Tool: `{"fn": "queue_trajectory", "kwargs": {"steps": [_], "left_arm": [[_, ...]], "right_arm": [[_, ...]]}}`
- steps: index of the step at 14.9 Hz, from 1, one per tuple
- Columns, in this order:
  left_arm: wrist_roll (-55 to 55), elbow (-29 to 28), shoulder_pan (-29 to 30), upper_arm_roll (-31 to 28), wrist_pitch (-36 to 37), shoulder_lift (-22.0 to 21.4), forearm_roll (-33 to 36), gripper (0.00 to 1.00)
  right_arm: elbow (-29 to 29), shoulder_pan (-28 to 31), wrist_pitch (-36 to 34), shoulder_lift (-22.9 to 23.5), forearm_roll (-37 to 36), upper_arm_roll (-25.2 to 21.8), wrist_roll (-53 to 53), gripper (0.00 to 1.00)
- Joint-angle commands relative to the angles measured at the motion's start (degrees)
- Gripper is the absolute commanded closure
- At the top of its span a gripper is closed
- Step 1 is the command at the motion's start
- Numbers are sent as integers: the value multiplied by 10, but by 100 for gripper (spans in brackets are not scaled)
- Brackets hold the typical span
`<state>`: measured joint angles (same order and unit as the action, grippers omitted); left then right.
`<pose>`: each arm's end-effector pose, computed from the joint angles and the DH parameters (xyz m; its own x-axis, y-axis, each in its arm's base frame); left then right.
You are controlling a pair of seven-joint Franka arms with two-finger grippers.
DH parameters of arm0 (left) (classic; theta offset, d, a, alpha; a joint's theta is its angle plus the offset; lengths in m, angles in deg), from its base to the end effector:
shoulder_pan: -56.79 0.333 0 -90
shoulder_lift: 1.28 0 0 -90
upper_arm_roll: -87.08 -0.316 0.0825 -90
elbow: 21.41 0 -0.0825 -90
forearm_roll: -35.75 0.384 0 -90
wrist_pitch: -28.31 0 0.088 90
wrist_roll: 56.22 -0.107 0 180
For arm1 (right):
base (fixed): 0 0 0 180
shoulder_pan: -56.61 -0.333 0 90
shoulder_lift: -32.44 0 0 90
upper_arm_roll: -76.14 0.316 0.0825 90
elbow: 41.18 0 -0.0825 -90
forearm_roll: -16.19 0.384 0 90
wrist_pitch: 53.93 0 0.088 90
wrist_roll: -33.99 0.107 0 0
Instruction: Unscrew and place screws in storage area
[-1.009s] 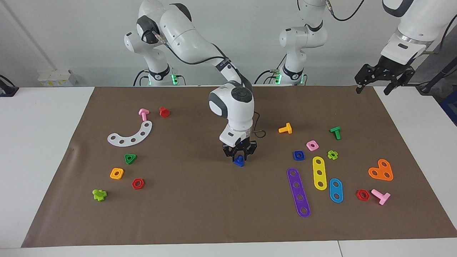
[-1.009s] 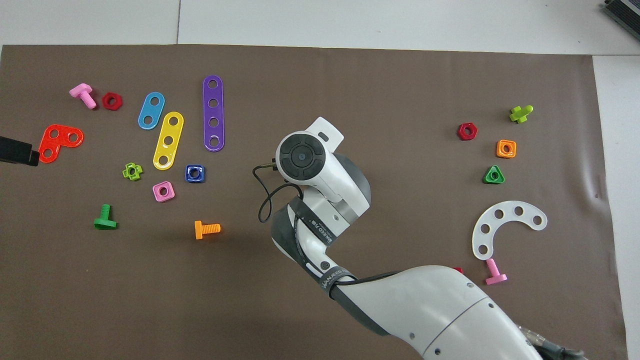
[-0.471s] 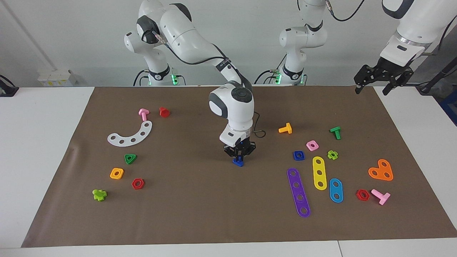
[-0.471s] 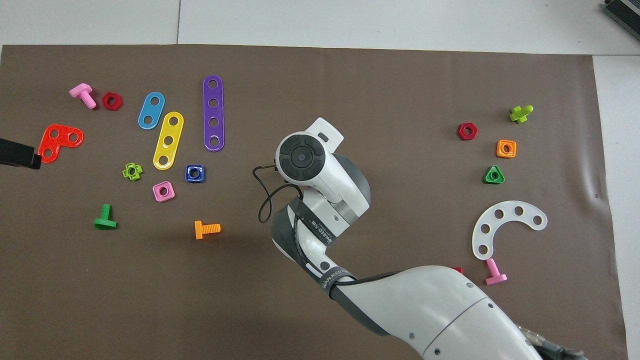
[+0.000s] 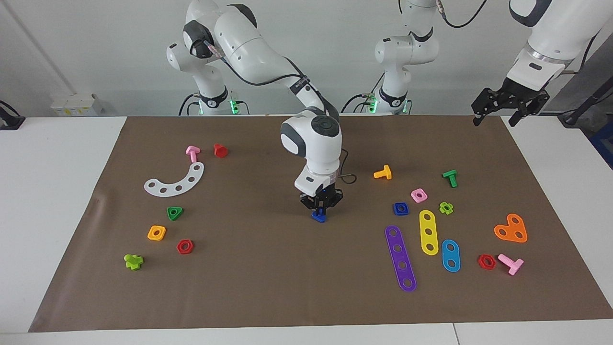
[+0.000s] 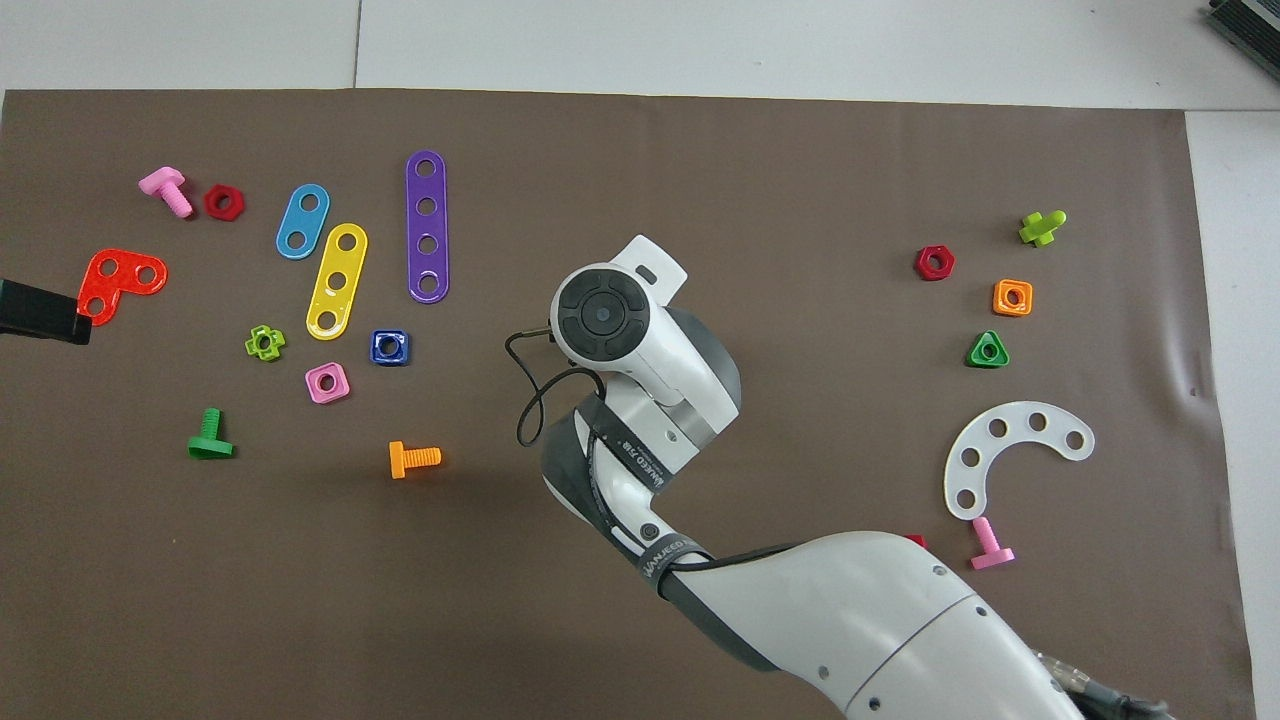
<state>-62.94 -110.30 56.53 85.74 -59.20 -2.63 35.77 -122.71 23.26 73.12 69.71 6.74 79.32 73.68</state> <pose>0.5430 0.0104 0.6427 0.9952 -0.0983 -0.0005 -0.0983 -0.9952 0.0003 0.5993 0.4271 0.3293 0.9837 0.0202 0.1787 0.0214 -0.9998 -0.0044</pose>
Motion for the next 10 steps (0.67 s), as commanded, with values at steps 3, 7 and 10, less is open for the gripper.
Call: {"fn": "queue_trajectory", "kwargs": {"steps": [3,7,10], "left_arm": [[12,-21,-2,1,-3,-18,0,0],[12,-21,7,0,4,-19,-1,0],[12,-21,7,0,4,-19,-1,0]], "right_arm": [[-14,57,-73,-104,-11,4,11,100],[-102,148,-124,-215,-8,4,-98,100],[-161,229,-105,-250,7,5,-193,100]]}}
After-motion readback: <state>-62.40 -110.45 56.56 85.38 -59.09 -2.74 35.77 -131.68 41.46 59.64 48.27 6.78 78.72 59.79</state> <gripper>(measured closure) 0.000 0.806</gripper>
